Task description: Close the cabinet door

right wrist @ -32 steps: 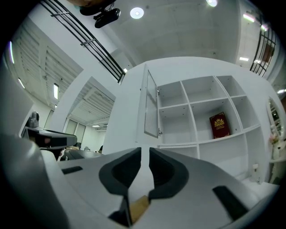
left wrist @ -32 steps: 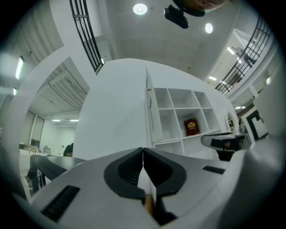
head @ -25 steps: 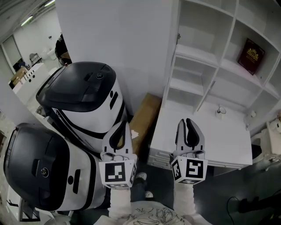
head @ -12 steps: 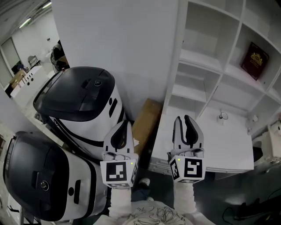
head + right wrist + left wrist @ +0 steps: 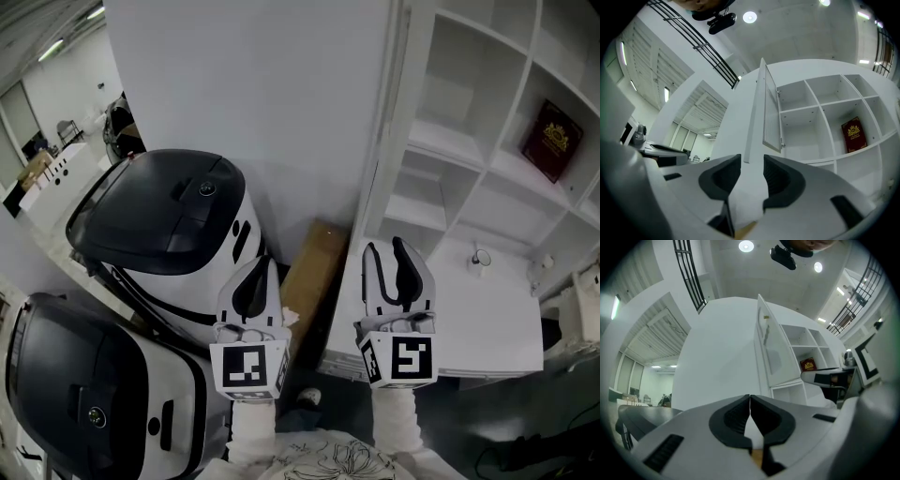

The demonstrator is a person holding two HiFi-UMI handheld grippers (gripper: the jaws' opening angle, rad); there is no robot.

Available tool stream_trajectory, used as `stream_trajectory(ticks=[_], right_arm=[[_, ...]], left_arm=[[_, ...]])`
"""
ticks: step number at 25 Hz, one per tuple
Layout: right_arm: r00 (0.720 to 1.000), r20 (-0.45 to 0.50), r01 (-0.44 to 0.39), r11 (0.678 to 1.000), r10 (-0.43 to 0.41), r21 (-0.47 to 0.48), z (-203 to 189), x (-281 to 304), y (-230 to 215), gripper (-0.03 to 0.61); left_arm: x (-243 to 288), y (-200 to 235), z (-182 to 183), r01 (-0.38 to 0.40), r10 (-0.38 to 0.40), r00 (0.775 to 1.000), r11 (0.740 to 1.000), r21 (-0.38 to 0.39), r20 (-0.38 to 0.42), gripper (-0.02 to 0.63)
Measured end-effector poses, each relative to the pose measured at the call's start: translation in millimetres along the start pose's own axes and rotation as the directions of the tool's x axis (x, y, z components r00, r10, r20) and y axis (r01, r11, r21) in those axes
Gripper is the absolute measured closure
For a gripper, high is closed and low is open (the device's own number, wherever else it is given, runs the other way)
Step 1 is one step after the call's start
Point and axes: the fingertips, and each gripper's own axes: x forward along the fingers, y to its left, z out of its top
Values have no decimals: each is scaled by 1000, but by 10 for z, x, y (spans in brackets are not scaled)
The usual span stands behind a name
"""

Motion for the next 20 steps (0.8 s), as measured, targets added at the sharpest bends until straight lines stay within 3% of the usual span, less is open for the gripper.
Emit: stream_trajectory(ticks=[14, 20], right_arm=[[1000, 11, -13, 1000, 13, -13, -40, 291, 113, 440], [1000, 18, 22, 999, -21, -35, -42, 322, 99, 453]], left_arm=[[96, 290, -98, -35, 35, 999, 999, -1, -12, 609], [107, 371, -136, -48, 48, 999, 999, -2, -18, 609]])
